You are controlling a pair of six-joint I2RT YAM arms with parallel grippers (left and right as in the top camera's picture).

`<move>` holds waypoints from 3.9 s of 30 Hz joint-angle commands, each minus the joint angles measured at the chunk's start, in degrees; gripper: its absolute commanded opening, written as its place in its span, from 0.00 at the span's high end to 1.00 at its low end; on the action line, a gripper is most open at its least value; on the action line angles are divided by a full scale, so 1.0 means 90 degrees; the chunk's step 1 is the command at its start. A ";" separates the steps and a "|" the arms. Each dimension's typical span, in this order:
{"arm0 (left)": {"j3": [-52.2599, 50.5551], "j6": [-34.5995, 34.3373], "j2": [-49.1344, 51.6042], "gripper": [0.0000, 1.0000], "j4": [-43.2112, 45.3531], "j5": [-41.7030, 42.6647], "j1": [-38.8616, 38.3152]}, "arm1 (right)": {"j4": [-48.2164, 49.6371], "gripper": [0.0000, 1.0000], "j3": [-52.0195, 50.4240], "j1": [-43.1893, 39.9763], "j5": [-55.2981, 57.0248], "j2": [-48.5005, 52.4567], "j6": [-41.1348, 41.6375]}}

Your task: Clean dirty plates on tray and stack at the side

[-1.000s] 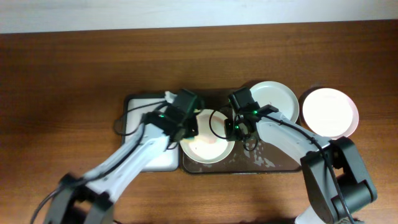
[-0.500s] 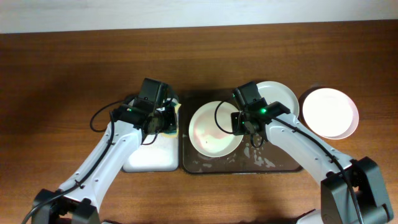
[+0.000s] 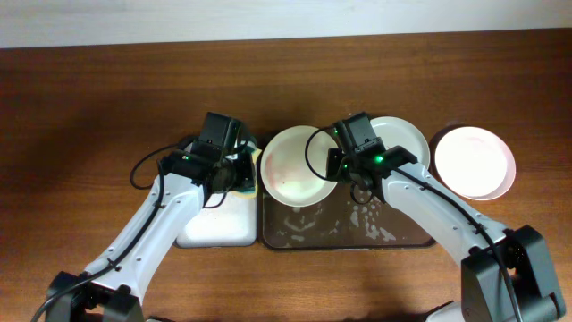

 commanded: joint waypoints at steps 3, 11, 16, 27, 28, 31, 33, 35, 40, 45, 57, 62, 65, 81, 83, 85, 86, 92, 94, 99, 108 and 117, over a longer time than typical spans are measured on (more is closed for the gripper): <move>-0.0036 0.0075 -0.0039 1.00 0.0041 0.0066 0.0005 | -0.0782 0.96 0.0083 0.0012 -0.0061 -0.0073 0.0291; -0.0036 0.0073 -0.0039 1.00 0.0066 0.0073 0.0005 | 0.0413 0.96 0.0080 -0.0066 -0.0600 -0.0073 0.0301; -0.0036 0.0075 -0.0039 1.00 0.0104 0.0087 0.0005 | -0.1039 0.96 0.0044 0.0124 -0.0520 -0.0070 0.0563; -0.0036 0.0073 -0.0039 1.00 0.0107 0.0092 0.0005 | -0.0551 0.96 0.0036 -0.0352 -0.1282 -0.0070 0.0537; -0.0036 0.0073 -0.0039 1.00 0.0109 0.0114 0.0005 | -0.0724 0.96 0.0036 -0.0340 -0.1389 -0.0070 0.0537; -0.0036 0.0073 -0.0039 1.00 0.0168 0.0189 -0.0019 | -0.0959 0.96 -0.0005 -0.0277 -0.1341 -0.0070 0.0537; -0.0036 0.0075 -0.0039 1.00 0.0491 0.0600 -0.0117 | -0.0950 0.96 -0.0017 -0.0267 -0.1132 -0.0053 0.0544; -0.0036 0.0073 -0.0036 1.00 0.0833 0.0729 -0.0330 | -0.0950 0.96 -0.0019 -0.0267 -0.0789 0.0007 0.0566; -0.0036 -0.0476 0.0262 1.00 0.1078 0.0228 -0.0984 | -0.0806 0.96 -0.0036 -0.0267 -0.0539 0.0505 0.0563; -0.0036 -0.1535 0.1015 1.00 0.1331 0.0221 -0.1309 | -0.0743 0.96 -0.0036 -0.0270 -0.0537 0.0716 0.0566; -0.0034 -0.1838 0.2259 1.00 0.1834 -0.1321 -0.1515 | -0.0772 0.96 -0.0036 -0.0267 -0.0607 0.0716 0.0566; 0.0223 -0.1265 0.2178 1.00 0.2416 -0.1613 -0.1511 | -0.0784 0.96 -0.0036 -0.0267 -0.0707 0.0716 0.0563; 0.0508 -0.0850 0.1705 1.00 0.2147 -0.1639 -0.1496 | -0.0818 0.96 -0.0036 -0.0267 -0.0704 0.0716 0.0566; 0.0440 -0.0852 0.1285 1.00 0.1209 -0.0265 -0.1423 | -0.0962 0.96 -0.0036 -0.0267 -0.0707 0.0716 0.0563; 0.0440 -0.0857 0.1698 1.00 0.1430 -0.0102 -0.1532 | -0.0964 0.96 -0.0036 -0.0267 -0.0707 0.0716 0.0563; 0.0440 -0.0865 0.2018 1.00 0.1552 0.0080 -0.1603 | -0.0962 0.96 -0.0036 -0.0267 -0.0707 0.0716 0.0563; 0.0440 -0.0882 0.2183 1.00 0.1576 0.0090 -0.1630 | -0.0962 0.96 -0.0036 -0.0270 -0.0707 0.0716 0.0563; 0.0440 -0.0877 0.2934 1.00 0.1673 -0.1350 -0.1634 | -0.0962 0.96 -0.0036 -0.0267 -0.0707 0.0716 0.0563; 0.0440 -0.0845 0.2934 1.00 0.1807 -0.1452 -0.1634 | -0.0988 0.96 -0.0036 -0.0267 -0.0709 0.0716 0.0563; 0.0425 -0.0850 0.2946 1.00 0.1472 -0.0743 -0.1642 | -0.0991 0.96 -0.0036 -0.0270 -0.0707 0.0716 0.0563; 0.0369 -0.0100 0.3237 1.00 0.1409 0.0707 -0.1651 | -0.0979 0.91 -0.0036 -0.0270 -0.0702 0.0716 0.0563; 0.0369 0.0695 0.3215 1.00 0.1222 0.1603 -0.1598 | -0.0933 0.80 -0.0036 -0.0270 -0.0510 0.0716 0.0563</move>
